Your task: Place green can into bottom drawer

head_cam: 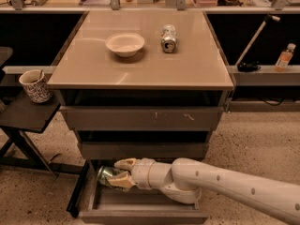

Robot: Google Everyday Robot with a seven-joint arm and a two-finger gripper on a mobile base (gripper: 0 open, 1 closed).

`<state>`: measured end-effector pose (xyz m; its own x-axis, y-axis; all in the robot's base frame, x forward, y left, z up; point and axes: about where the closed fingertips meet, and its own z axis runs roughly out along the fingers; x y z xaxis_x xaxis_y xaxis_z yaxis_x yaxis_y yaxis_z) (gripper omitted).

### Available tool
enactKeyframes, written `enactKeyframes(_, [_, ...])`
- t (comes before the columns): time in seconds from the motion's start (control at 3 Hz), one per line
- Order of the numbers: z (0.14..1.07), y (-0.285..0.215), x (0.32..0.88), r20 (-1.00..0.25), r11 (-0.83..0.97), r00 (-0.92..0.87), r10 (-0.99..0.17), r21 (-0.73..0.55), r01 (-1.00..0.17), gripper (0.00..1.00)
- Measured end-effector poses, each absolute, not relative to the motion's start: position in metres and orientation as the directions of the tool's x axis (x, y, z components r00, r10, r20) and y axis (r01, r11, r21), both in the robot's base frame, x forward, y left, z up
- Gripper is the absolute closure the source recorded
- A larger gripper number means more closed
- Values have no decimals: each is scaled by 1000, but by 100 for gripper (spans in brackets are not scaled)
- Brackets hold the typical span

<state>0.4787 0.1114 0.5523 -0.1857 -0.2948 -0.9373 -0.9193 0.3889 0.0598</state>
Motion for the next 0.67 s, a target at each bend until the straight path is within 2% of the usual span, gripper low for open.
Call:
enactKeyframes(0.33, [507,94,502,-867,402,-196,-459,-6,-916,100])
enactKeyframes(0.67, [487,86,503,-843,397,-207,-496,-8,-918,100])
